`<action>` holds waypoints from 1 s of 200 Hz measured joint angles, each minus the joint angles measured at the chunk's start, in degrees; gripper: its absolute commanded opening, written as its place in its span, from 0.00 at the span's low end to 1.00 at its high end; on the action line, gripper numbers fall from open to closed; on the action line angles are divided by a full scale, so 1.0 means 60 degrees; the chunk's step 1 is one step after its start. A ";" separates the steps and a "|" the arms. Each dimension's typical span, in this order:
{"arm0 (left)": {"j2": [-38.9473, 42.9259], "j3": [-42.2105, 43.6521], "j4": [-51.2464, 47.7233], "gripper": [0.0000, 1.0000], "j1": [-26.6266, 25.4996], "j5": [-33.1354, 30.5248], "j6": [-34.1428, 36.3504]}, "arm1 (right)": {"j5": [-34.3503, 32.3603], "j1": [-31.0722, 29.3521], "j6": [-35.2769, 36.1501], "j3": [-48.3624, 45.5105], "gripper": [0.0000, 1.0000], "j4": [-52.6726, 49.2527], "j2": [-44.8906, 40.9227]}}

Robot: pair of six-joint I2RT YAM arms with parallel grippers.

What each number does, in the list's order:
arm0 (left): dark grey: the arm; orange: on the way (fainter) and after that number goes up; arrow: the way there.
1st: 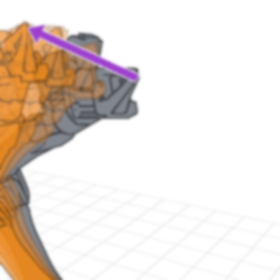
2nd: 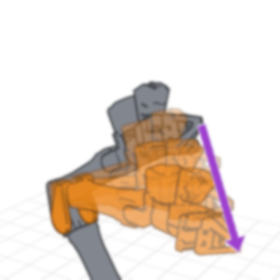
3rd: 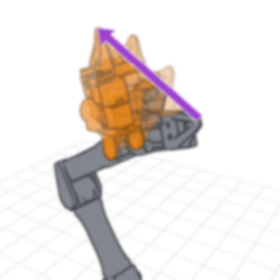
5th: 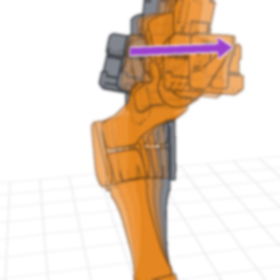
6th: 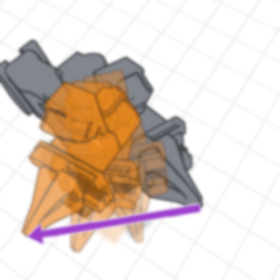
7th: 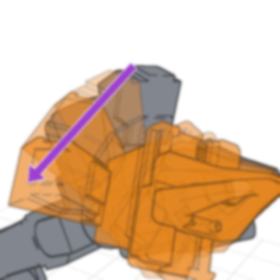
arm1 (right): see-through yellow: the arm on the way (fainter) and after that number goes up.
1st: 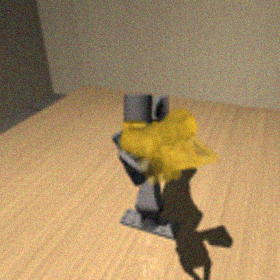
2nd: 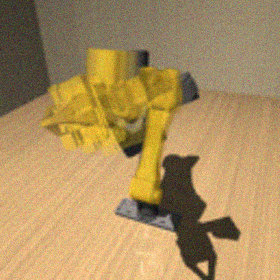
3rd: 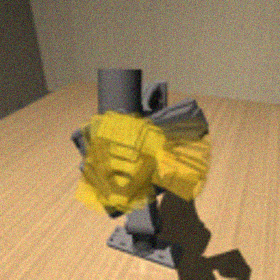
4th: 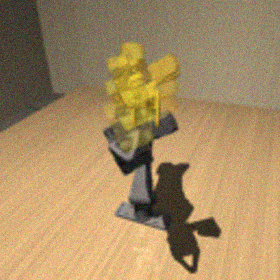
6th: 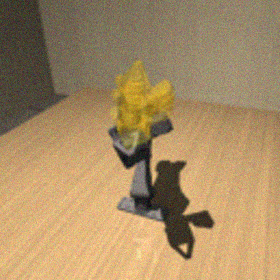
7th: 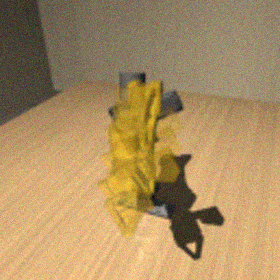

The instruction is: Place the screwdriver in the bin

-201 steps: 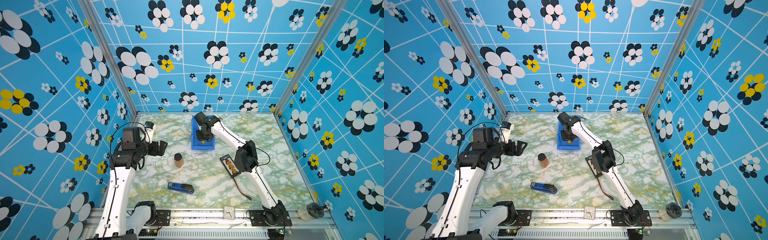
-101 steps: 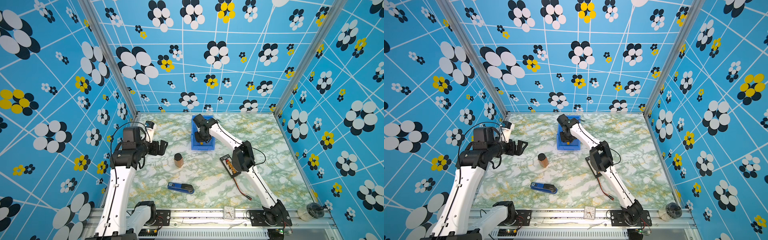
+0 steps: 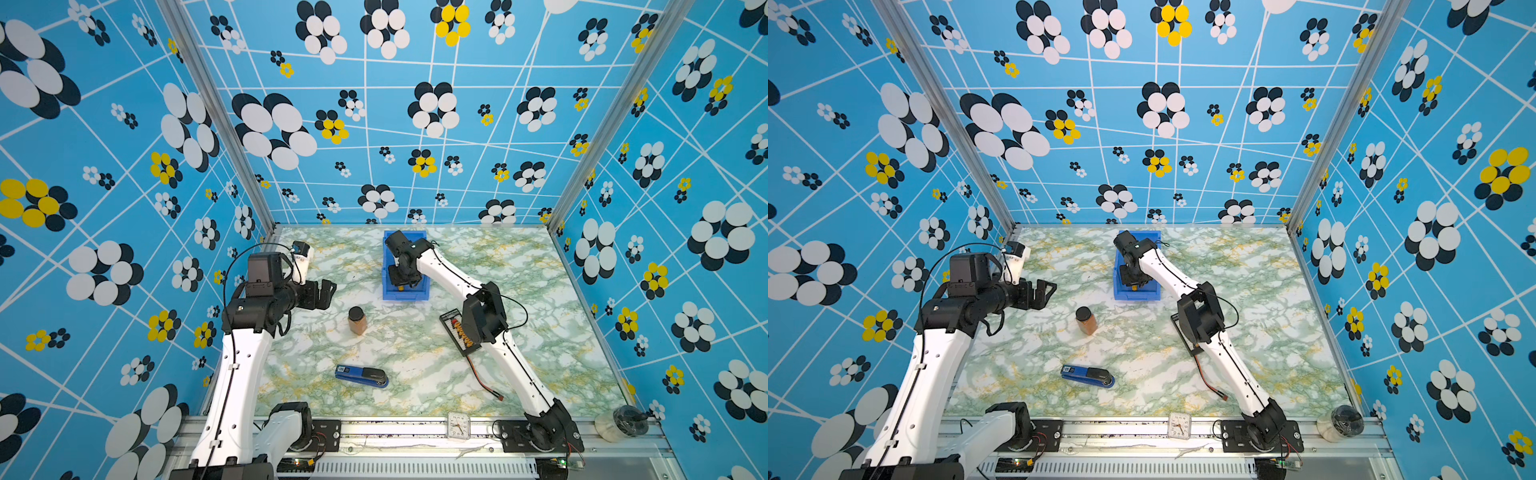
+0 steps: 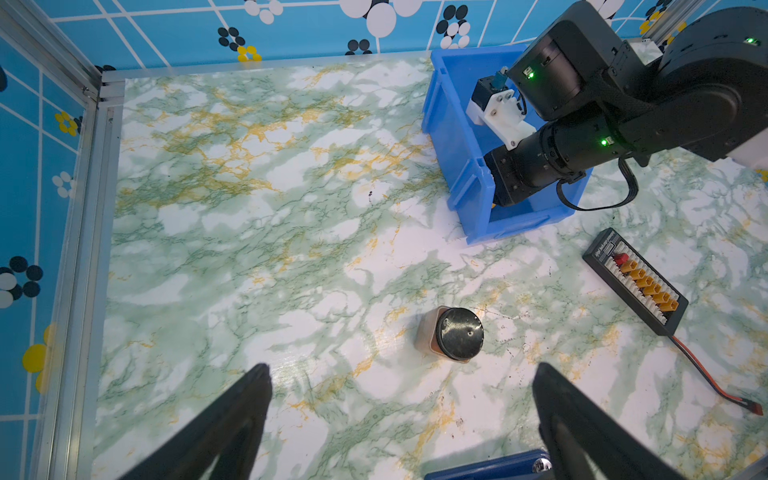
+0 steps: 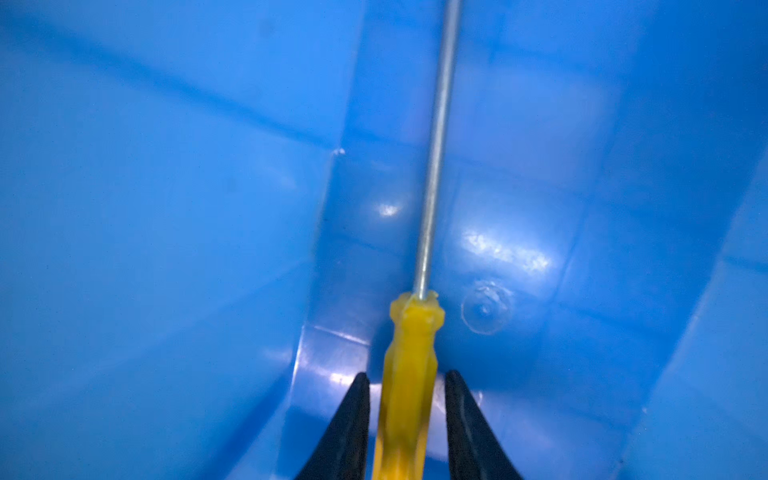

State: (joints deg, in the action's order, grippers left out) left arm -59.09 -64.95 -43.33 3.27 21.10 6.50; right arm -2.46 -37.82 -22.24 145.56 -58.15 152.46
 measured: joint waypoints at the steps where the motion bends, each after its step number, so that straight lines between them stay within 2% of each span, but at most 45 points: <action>1: -0.0004 0.0000 0.0000 0.99 0.0004 0.0000 0.0000 | 0.0000 0.0000 0.0000 0.0007 0.37 -0.0004 0.0000; 63: -0.0590 0.0000 0.0590 0.99 -0.0007 -0.0047 -0.0131 | -0.0780 0.0029 0.0350 0.1144 0.48 -0.0401 -0.0226; 90: -0.1126 0.0000 0.0943 0.99 -0.0007 -0.0678 -0.0233 | -0.1169 0.0084 0.0612 0.1140 0.51 -0.0729 -0.0907; 115: -0.1475 0.0000 0.1209 0.99 -0.0007 -0.1075 -0.0357 | -0.1417 0.0117 0.0852 0.1016 0.57 -0.0838 -0.2116; 144: -0.1861 -0.0025 0.1337 0.99 -0.0007 -0.1282 -0.0583 | -0.1639 0.0124 0.1064 -0.0317 0.65 -0.0452 -0.4466; 182: -0.2233 -0.0025 0.1552 0.99 -0.0007 -0.1381 -0.0878 | -0.1894 0.0127 0.1224 -0.2557 0.71 0.0743 -0.7242; 193: -0.2269 -0.0025 0.1614 0.99 -0.0007 -0.1392 -0.0943 | -0.2018 0.0135 0.1271 -0.3395 0.80 0.1169 -0.7887; 200: -0.2269 -0.0015 0.1676 0.99 -0.0004 -0.1421 -0.0984 | -0.2087 0.0157 0.1297 -0.4029 0.81 0.1479 -0.8291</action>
State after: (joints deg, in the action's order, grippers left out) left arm -72.71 -65.04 -33.28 3.25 12.58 0.60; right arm -14.98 -36.88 -14.46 121.38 -49.28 102.72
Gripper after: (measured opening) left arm 0.992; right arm 0.765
